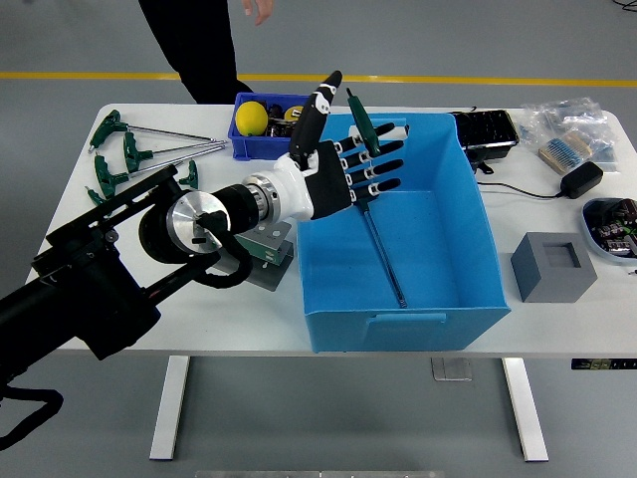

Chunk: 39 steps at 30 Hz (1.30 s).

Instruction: Lift tool from toolbox,place it in box,lift tool from toolbox,place it in box

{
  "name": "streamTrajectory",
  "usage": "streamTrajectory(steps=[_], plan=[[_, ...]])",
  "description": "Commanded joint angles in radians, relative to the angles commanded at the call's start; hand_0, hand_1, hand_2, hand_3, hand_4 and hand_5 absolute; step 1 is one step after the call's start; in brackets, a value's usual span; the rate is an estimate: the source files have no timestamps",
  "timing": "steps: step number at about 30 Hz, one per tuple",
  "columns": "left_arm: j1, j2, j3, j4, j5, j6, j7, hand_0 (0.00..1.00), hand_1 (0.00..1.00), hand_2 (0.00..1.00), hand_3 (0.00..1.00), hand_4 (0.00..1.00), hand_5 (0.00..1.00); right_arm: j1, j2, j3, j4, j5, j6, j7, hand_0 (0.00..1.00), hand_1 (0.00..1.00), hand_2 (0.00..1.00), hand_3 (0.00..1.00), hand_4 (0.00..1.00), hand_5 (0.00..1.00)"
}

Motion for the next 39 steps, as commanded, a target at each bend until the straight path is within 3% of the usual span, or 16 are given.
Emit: streamTrajectory(steps=[4, 5, 8, 12, 18, 25, 31, 35, 39], plan=[[-0.087, -0.045, 0.155, 0.14, 0.127, -0.163, 0.149, 0.398, 0.505, 0.622, 0.653, 0.965, 0.981, 0.009, -0.005, 0.008, 0.0, -0.017, 0.0, -0.004, 0.669, 0.629, 0.707, 0.573, 0.828, 0.74], [-0.107, -0.063, 0.185, 0.181, 0.173, -0.208, 0.181, 0.394, 0.476, 0.646, 0.7, 0.982, 0.998, 0.012, -0.007, 0.01, 0.001, -0.021, 0.0, -0.004, 0.668, 0.629, 0.707, 0.573, 0.829, 0.74], [-0.148, -0.107, 0.219, 0.278, 0.296, -0.302, 0.211, 0.394, 0.476, 0.646, 0.7, 0.982, 0.998, 0.016, -0.009, 0.014, 0.001, -0.028, -0.001, -0.006, 0.668, 0.629, 0.707, 0.573, 0.829, 0.74], [-0.203, -0.154, 0.22, 0.385, 0.465, -0.354, 0.204, 0.372, 0.481, 0.65, 0.729, 0.99, 0.998, 0.023, -0.014, 0.016, 0.002, -0.033, -0.002, -0.005, 0.668, 0.629, 0.705, 0.573, 0.83, 0.739], [-0.258, -0.165, 0.215, 0.432, 0.719, -0.379, 0.153, 0.37, 0.489, 0.652, 0.757, 0.992, 0.998, 0.027, -0.02, 0.019, 0.0, -0.038, -0.003, -0.004, 0.666, 0.626, 0.705, 0.573, 0.83, 0.739], [-0.259, -0.165, 0.238, 0.421, 1.011, -0.385, 0.13, 0.379, 0.503, 0.671, 0.769, 0.998, 0.998, 0.027, -0.021, 0.017, -0.001, -0.031, -0.004, -0.001, 0.666, 0.625, 0.704, 0.573, 0.83, 0.738], [-0.266, -0.165, 0.289, 0.392, 1.265, -0.387, 0.025, 0.374, 0.508, 0.653, 0.755, 0.998, 0.998, 0.028, -0.022, 0.018, -0.001, -0.038, -0.004, -0.003, 0.666, 0.625, 0.702, 0.573, 0.831, 0.738], [-0.256, -0.165, 0.281, 0.384, 1.43, -0.363, -0.004, 0.371, 0.508, 0.644, 0.747, 0.995, 0.998, 0.027, -0.021, 0.014, -0.001, -0.028, -0.005, 0.0, 0.665, 0.625, 0.702, 0.572, 0.831, 0.736], [-0.234, -0.154, 0.224, 0.35, 1.599, -0.313, -0.029, 0.371, 0.508, 0.644, 0.747, 0.995, 0.998, 0.024, -0.019, 0.011, -0.002, -0.02, -0.005, 0.002, 0.665, 0.625, 0.702, 0.572, 0.831, 0.736]])
